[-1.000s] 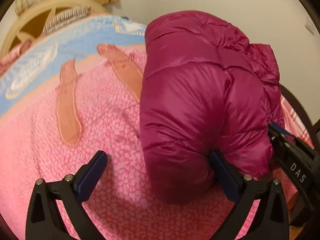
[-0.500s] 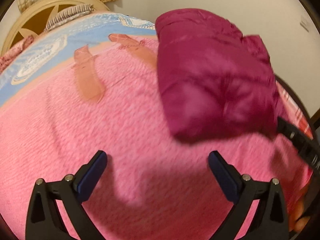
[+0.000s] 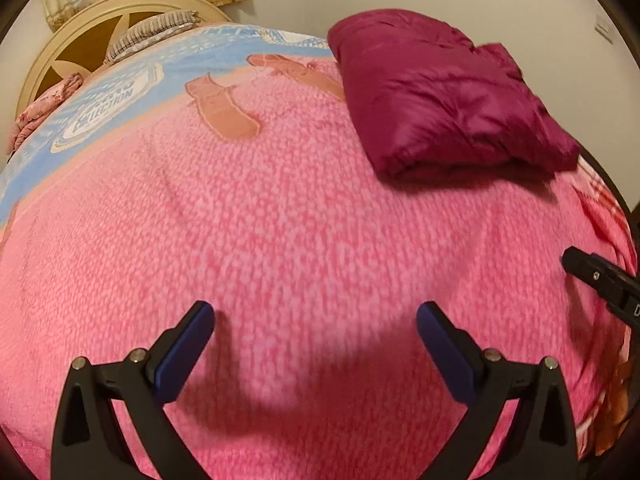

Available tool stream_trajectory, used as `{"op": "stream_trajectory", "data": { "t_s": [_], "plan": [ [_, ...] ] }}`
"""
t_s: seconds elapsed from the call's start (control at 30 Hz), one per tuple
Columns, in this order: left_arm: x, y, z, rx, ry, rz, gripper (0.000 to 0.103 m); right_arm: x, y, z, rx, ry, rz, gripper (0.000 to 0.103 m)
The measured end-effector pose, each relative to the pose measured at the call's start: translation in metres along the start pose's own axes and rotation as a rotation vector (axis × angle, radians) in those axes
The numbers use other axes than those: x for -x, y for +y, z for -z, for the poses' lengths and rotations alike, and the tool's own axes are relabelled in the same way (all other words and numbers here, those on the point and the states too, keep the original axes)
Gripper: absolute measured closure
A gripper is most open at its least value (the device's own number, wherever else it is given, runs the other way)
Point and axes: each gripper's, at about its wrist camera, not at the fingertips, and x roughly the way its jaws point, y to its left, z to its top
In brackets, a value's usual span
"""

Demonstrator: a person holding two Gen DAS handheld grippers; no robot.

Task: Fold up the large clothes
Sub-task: 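Lift both grippers away from the folded coat bundle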

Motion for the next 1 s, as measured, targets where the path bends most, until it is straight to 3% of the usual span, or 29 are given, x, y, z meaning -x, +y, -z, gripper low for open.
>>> {"op": "stream_trajectory", "data": {
  "t_s": [0.23, 0.5, 0.73, 1.0],
  "plan": [
    [0.039, -0.005, 0.011, -0.044, -0.03, -0.068, 0.0, 0.042, 0.004, 0.023, 0.077, 0.012, -0.002, 0.035],
    [0.103, -0.008, 0.016, -0.038, -0.13, -0.048, 0.0, 0.115, 0.013, 0.023, 0.116, -0.115, 0.002, 0.034],
    [0.161, -0.008, 0.007, -0.025, -0.332, -0.092, 0.0, 0.18, 0.021, 0.012, 0.113, -0.297, -0.034, 0.032],
    [0.218, -0.001, 0.003, 0.042, -0.525, -0.032, 0.0, 0.258, 0.04, 0.018, 0.147, -0.564, -0.022, 0.022]
  ]
}}
